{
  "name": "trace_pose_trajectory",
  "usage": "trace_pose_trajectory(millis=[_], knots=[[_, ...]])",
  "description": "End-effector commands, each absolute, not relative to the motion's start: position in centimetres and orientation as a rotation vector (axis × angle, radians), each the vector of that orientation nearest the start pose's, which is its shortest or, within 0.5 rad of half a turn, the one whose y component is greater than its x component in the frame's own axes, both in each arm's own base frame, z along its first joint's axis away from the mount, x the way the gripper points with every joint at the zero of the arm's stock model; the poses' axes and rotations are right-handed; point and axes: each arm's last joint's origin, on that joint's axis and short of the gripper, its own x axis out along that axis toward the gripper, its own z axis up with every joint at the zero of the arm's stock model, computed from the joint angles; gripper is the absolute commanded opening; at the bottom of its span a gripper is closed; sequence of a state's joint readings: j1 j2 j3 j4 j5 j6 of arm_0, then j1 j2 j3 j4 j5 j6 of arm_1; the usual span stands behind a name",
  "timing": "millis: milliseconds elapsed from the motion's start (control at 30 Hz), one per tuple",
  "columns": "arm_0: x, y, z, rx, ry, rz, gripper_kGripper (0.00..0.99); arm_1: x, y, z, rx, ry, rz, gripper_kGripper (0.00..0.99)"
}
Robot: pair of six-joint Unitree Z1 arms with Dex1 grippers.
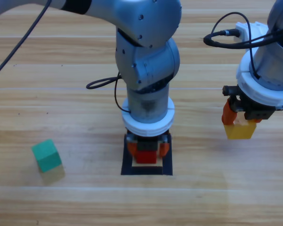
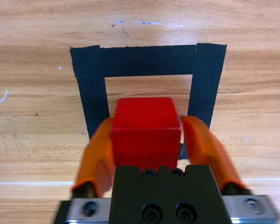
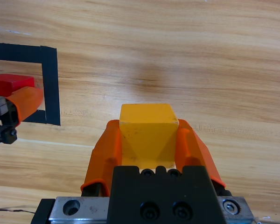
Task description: Stack the blocks in the rectangular block: red at the bottom, yellow in the middle, green on top
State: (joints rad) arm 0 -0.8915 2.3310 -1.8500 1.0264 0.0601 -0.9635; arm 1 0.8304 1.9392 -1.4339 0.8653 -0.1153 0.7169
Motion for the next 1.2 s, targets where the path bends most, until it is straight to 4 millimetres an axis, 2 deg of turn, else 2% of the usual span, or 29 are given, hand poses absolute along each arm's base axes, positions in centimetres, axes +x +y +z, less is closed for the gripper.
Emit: trace_pose_trajectory(millis=[33,400,667,733,833,900,967,1133,1200], knots=[[30.0,-36.5,16.1,-0.057,1.502,0.101,0.986,23.8,26.6,26.3,-0.067,1.337,0.144,0.000],[29.8,-36.3,18.5,-0.098,1.459,0.089,0.990,23.8,26.8,26.2,-0.065,1.338,0.144,0.000],[29.1,-34.9,25.8,-0.190,1.341,0.018,0.990,23.7,28.0,26.1,-0.067,1.330,0.154,0.000],[28.6,-34.1,28.1,-0.218,1.298,0.001,0.990,23.8,28.6,26.1,-0.070,1.331,0.156,0.000],[27.2,-32.0,32.7,-0.262,1.212,-0.021,0.990,24.2,29.8,26.1,-0.071,1.338,0.149,0.000],[25.3,-29.3,36.1,-0.294,1.136,-0.005,0.990,24.6,31.4,25.9,-0.090,1.360,0.136,0.000],[23.1,-26.2,38.3,-0.315,1.075,0.010,0.989,25.1,33.3,25.6,-0.102,1.374,0.129,0.000],[18.6,-20.1,40.5,-0.302,0.984,0.020,0.988,25.3,37.0,25.2,-0.075,1.388,0.135,0.000],[17.2,-18.2,40.8,-0.275,0.970,0.002,0.962,25.4,38.1,24.8,-0.058,1.399,0.134,0.000]])
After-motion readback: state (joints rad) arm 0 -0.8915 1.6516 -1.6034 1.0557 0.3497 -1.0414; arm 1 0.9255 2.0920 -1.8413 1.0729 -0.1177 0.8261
